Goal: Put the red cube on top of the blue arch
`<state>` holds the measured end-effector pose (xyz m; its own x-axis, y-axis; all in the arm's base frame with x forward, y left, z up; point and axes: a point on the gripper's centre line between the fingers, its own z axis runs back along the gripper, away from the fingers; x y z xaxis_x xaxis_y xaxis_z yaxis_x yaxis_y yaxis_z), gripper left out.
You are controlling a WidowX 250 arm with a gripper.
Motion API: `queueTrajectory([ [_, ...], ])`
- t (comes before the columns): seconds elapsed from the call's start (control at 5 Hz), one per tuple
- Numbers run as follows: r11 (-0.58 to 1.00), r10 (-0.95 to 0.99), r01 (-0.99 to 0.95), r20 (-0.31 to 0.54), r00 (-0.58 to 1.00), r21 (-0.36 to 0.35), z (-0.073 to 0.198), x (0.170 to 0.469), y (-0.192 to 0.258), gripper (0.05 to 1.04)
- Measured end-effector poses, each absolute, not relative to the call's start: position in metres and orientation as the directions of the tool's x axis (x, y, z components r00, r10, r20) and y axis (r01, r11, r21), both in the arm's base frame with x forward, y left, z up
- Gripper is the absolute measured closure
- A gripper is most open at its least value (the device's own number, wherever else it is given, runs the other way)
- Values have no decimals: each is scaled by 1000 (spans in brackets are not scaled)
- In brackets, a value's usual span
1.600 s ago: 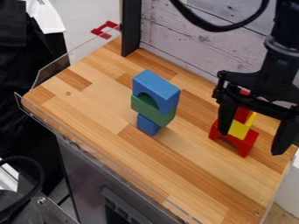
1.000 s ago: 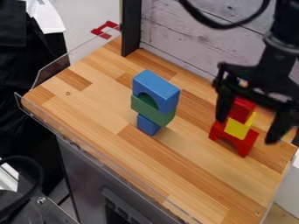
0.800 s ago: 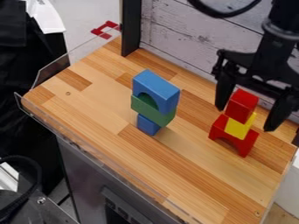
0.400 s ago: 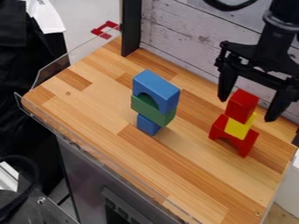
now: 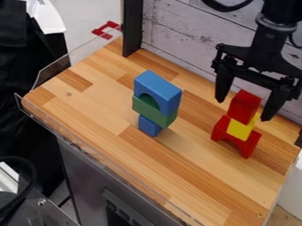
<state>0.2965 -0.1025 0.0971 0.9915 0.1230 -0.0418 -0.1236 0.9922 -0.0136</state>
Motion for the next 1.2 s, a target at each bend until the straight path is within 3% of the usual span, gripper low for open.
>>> queueTrajectory([
  [0.6,992,117,-120,-65,991,-42,83,303,-105,83],
  [0.8,988,137,-141,-55,989,-67,83,308,-101,132],
  [1.0,986,146,-150,-62,987,-74,76,310,-99,394],
  [1.2,986,142,-147,-60,988,-75,74,311,-99,504],
])
